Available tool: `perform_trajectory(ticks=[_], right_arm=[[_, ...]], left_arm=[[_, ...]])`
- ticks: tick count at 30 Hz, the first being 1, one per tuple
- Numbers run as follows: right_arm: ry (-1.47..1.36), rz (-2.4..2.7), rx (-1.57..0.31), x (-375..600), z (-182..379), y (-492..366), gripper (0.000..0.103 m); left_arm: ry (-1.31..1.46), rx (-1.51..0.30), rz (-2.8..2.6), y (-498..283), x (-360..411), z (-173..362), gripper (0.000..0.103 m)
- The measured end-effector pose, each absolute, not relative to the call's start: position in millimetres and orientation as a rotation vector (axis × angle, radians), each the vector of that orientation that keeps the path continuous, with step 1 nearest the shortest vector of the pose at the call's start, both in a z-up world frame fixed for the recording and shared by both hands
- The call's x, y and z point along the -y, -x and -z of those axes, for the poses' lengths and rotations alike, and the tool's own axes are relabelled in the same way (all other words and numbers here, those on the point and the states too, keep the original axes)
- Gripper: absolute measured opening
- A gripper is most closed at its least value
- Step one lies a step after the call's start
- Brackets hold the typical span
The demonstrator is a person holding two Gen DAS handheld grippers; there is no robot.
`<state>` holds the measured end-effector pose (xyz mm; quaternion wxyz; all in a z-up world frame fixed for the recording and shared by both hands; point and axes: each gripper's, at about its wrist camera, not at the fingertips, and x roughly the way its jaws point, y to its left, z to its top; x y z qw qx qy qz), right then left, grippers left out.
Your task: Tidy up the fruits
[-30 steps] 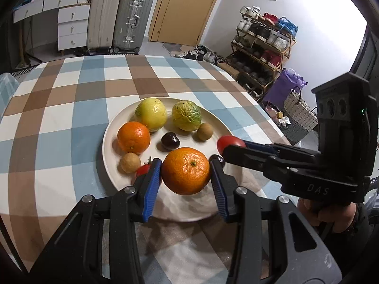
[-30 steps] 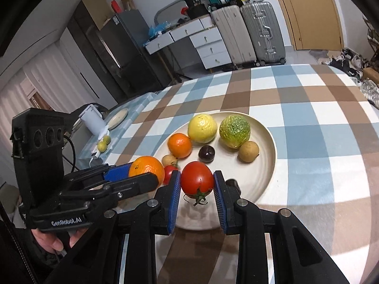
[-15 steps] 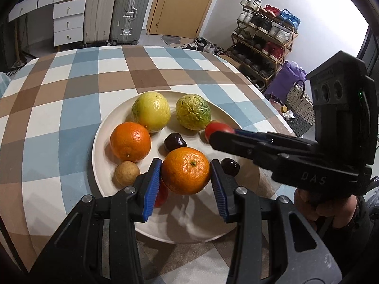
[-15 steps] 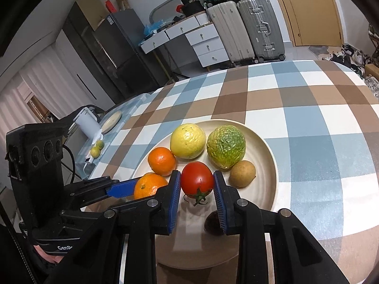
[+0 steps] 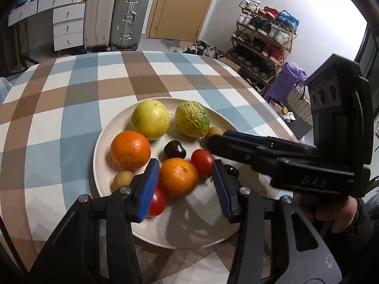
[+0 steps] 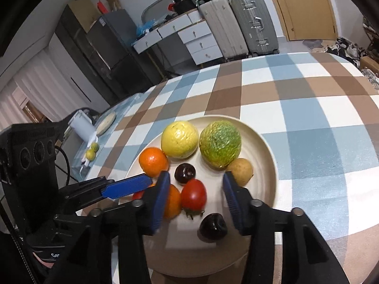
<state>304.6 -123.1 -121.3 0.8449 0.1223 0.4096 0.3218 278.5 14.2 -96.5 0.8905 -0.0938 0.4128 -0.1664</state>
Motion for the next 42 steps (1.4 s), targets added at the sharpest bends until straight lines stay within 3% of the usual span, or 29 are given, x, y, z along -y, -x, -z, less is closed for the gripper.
perform_trajectory(ticks=[3, 6, 11, 15, 25, 29, 32, 42], right_arm=[[-0.277, -0.67, -0.834, 132, 114, -299, 0.053], [-0.288, -0.663, -0.799, 141, 107, -287, 0.065], [-0.3, -0.639, -0.759, 152, 95, -269, 0.072], [-0.342, -0.631, -0.708, 161, 83, -254, 0.078], [-0.333, -0.626, -0.579, 169, 45, -208, 0.099], [-0.325, -0.621, -0.539, 174, 33, -189, 0.102], [-0.313, -0.62, -0.514, 175, 25, -176, 0.103], [-0.202, -0.564, -0.335, 174, 7, -128, 0.103]], left_arm=[[0.199, -0.84, 0.337, -272, -16, 90, 0.052], [0.199, -0.828, 0.328, -263, -17, 83, 0.054], [0.177, -0.78, 0.28, -242, -16, 64, 0.065], [0.152, -0.722, 0.222, -220, -19, 44, 0.08], [0.14, -0.633, 0.15, -172, -24, 5, 0.084], [0.126, -0.587, 0.121, -153, -23, -11, 0.088], [0.121, -0.542, 0.094, -138, -24, -21, 0.102], [0.06, -0.35, -0.058, -86, -21, -43, 0.102]])
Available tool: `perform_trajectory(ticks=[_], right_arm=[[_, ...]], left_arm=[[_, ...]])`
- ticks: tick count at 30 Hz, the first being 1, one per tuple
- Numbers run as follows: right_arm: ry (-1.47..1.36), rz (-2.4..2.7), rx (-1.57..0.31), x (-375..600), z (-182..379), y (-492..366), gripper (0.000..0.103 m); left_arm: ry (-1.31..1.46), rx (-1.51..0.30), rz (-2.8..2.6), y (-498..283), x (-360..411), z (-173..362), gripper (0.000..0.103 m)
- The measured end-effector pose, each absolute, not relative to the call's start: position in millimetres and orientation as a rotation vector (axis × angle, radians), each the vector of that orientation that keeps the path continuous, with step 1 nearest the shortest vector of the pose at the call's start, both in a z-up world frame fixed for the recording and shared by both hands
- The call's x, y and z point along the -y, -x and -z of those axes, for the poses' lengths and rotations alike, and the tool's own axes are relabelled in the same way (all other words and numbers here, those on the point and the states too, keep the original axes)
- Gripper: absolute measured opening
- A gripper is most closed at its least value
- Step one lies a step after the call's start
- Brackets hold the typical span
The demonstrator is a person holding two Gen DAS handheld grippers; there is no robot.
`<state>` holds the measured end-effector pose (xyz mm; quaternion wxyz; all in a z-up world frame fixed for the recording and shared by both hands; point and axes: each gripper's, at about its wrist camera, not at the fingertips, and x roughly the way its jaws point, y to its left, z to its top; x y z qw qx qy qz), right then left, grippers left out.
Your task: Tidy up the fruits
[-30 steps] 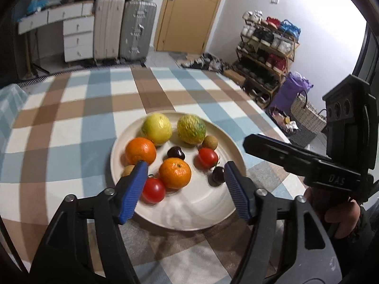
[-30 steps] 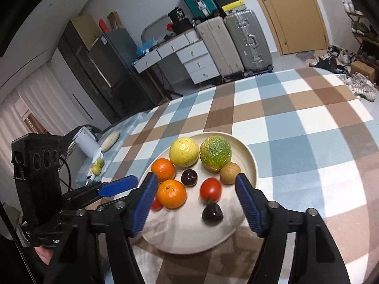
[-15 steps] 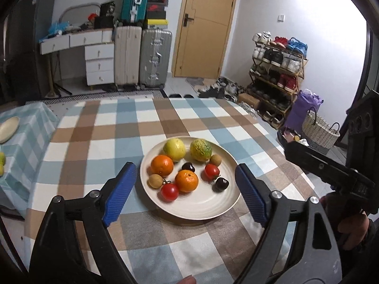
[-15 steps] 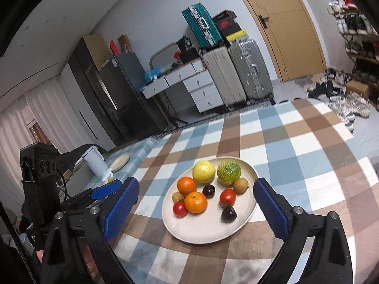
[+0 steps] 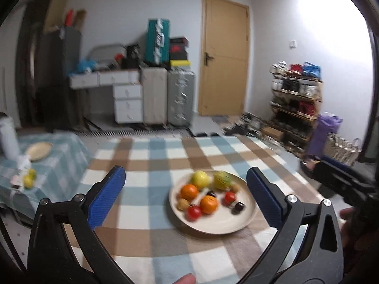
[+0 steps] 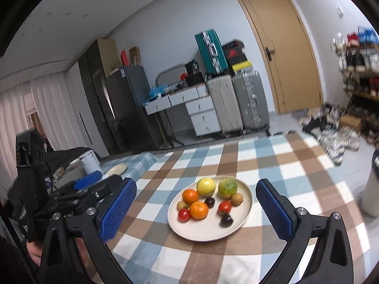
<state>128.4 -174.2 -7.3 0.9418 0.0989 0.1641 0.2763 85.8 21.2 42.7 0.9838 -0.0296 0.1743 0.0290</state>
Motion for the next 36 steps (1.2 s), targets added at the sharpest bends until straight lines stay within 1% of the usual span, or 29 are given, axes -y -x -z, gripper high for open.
perform_trajectory(ticks=[7, 13, 17, 28, 36], right_arm=[[-0.145, -0.506, -0.222, 177, 4, -101, 0.103], [-0.151, -0.467, -0.174, 184, 7, -87, 0.103], [-0.109, -0.431, -0.107, 185, 10, -76, 0.103], [-0.038, -0.365, -0.048, 185, 32, -76, 0.103], [-0.007, -0.358, -0.063, 182, 49, -81, 0.103]], left_arm=[[0.077, -0.27, -0.042, -64, -24, -42, 0.102], [0.09, -0.26, -0.047, -55, -29, -33, 0.102], [0.095, -0.266, -0.054, -52, -35, -23, 0.102], [0.111, -0.279, -0.09, -57, -55, 17, 0.102], [0.093, -0.294, -0.108, -65, -56, 40, 0.102]])
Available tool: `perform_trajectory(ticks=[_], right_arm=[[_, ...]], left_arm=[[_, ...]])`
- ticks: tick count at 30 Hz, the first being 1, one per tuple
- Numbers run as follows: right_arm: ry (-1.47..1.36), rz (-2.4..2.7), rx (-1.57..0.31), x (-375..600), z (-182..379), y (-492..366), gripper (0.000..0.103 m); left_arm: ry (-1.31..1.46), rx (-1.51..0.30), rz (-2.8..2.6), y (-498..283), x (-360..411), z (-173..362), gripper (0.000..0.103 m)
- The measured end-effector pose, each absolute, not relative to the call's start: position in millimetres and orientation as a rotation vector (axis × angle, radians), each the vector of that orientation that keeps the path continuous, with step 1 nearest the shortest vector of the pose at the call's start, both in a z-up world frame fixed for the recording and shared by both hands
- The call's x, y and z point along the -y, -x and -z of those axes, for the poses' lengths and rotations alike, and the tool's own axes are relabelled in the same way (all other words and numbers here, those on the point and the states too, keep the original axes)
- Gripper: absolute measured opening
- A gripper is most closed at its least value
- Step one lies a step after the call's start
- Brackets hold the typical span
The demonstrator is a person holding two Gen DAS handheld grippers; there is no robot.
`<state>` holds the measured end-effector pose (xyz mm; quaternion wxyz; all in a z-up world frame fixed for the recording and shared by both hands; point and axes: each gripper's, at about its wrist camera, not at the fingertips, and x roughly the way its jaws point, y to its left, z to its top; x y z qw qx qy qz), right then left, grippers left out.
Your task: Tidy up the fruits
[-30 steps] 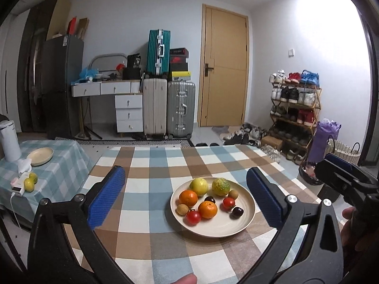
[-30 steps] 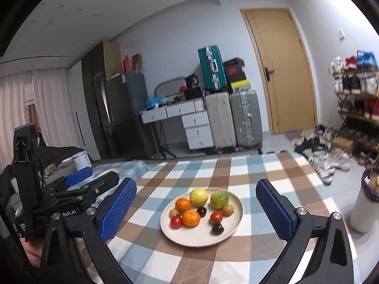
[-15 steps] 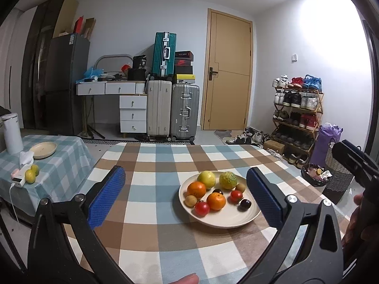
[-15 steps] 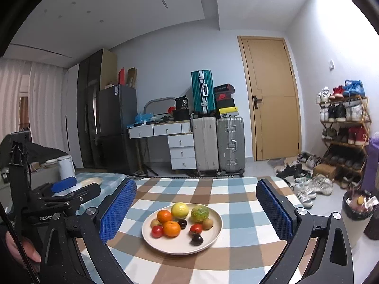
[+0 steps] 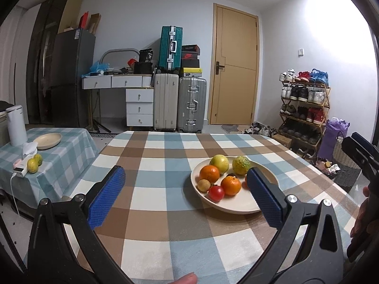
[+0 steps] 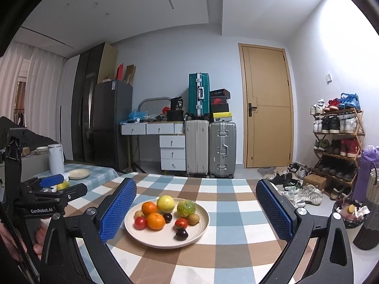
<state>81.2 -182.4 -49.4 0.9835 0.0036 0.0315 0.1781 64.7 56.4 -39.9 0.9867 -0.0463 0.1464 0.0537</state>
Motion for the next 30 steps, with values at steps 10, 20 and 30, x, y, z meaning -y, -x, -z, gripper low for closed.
perform_trajectory(ticks=[10, 20, 30], right_arm=[[0.002, -0.342, -0.134, 181, 72, -97, 0.103], [0.033, -0.357, -0.298, 167, 86, -130, 0.103], [0.033, -0.373, -0.272, 168, 88, -127, 0.103]], left_arm=[[0.08, -0.325, -0.091, -79, -55, 64, 0.102], [0.037, -0.327, -0.106, -84, -46, 68, 0.102], [0.035, -0.321, -0.111, -81, -44, 67, 0.102]])
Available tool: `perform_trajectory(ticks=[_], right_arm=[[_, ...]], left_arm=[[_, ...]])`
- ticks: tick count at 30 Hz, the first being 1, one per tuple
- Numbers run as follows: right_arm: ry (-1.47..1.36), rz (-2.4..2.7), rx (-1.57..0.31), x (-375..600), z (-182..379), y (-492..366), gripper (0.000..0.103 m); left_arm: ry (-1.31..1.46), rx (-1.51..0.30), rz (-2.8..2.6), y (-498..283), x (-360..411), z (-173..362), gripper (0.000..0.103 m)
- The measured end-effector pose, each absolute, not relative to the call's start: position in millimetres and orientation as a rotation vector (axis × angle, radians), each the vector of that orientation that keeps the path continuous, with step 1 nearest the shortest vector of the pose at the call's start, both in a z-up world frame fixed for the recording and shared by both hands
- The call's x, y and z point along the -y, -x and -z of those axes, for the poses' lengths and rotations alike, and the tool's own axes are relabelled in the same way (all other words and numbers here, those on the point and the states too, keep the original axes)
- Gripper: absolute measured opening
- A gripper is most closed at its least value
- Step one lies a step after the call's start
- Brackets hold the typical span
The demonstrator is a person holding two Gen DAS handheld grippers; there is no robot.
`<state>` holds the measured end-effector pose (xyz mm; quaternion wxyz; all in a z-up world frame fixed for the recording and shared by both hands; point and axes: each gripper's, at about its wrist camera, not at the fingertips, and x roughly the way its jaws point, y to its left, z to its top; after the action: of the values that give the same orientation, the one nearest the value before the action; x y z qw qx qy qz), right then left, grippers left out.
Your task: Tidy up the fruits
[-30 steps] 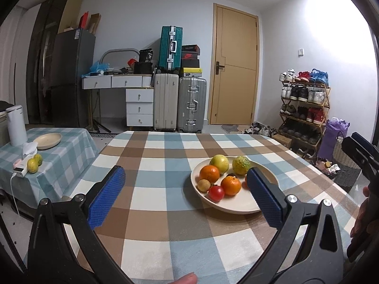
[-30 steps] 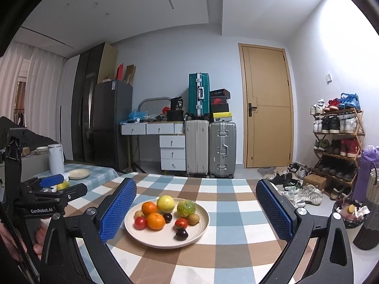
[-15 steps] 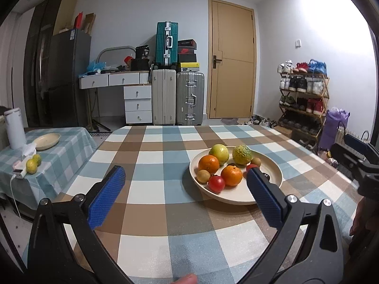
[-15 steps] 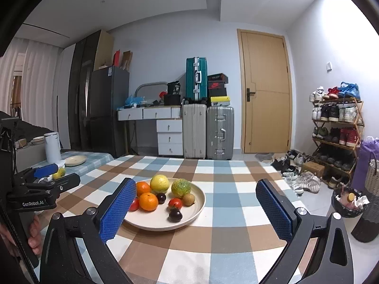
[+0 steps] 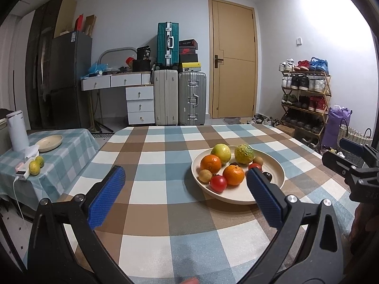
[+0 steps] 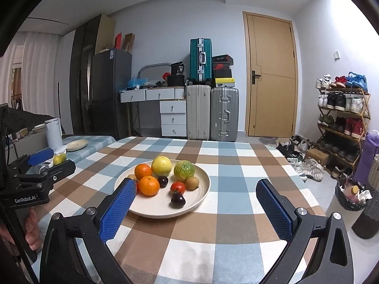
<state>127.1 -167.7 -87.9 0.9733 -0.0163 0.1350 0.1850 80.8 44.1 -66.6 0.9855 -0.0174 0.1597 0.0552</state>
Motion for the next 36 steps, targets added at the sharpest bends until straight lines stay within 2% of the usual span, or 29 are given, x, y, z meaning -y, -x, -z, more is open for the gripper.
perform_trajectory(ticks=[36], right_arm=[[0.033, -0.383, -0.272, 165.6, 86.1, -124.3, 0.103]], left_arm=[[0.032, -0.319, -0.108, -78.8, -44.0, 65.8, 0.102]])
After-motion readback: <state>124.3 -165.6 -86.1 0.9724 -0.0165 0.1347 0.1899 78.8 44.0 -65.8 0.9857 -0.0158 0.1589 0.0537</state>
